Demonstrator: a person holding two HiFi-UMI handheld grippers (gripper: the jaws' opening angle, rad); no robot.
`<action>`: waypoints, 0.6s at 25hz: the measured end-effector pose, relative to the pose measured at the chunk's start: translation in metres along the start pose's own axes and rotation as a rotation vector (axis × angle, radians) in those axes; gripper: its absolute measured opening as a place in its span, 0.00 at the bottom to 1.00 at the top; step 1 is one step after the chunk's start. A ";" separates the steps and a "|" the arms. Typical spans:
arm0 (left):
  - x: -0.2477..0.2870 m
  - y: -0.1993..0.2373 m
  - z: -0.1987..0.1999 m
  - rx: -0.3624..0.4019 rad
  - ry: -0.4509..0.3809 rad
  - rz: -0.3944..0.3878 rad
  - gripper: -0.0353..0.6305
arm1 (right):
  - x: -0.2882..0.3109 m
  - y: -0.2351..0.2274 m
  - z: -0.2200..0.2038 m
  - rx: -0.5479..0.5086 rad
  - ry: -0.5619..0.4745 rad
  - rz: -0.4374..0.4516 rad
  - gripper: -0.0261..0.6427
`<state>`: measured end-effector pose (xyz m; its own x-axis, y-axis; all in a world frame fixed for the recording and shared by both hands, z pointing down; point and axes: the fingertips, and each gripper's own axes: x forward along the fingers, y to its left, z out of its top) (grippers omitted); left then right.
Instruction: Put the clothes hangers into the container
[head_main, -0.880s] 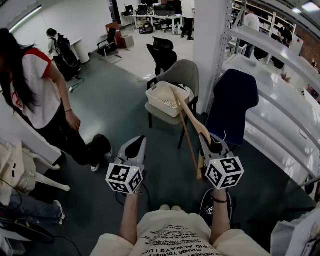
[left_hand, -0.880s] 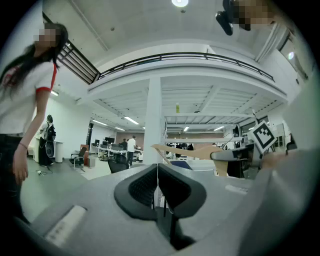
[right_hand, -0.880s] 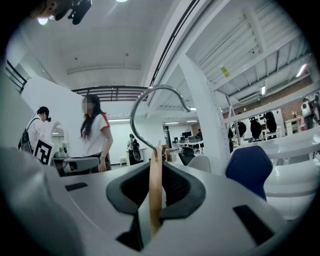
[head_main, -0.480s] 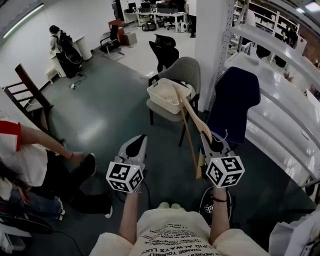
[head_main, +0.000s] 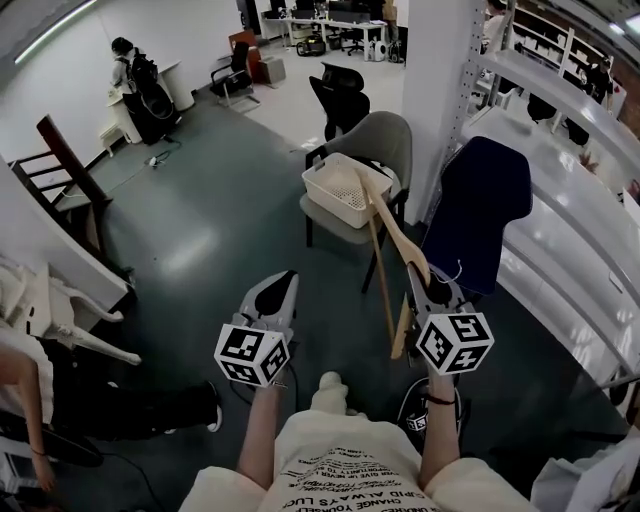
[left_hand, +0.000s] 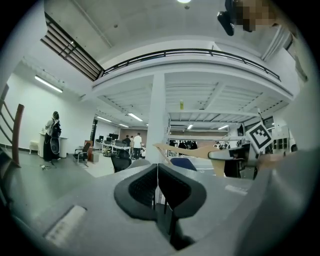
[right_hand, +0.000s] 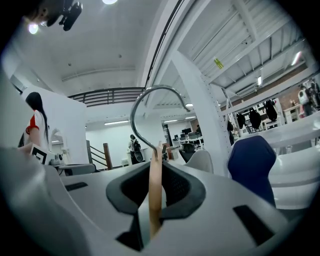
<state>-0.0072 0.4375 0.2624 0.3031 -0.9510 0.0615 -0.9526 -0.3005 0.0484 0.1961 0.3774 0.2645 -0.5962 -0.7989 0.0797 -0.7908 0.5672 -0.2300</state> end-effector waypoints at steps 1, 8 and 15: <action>0.005 0.002 -0.001 -0.001 0.001 -0.002 0.09 | 0.004 -0.002 0.000 0.002 0.000 0.000 0.12; 0.055 0.032 -0.011 -0.021 0.010 -0.012 0.09 | 0.054 -0.026 -0.003 0.012 0.013 -0.007 0.12; 0.129 0.083 -0.021 -0.043 0.049 -0.038 0.09 | 0.139 -0.055 -0.003 0.081 0.026 -0.014 0.12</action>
<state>-0.0464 0.2910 0.2957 0.3413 -0.9338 0.1072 -0.9385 -0.3322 0.0941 0.1565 0.2353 0.2912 -0.5891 -0.8008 0.1085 -0.7862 0.5369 -0.3058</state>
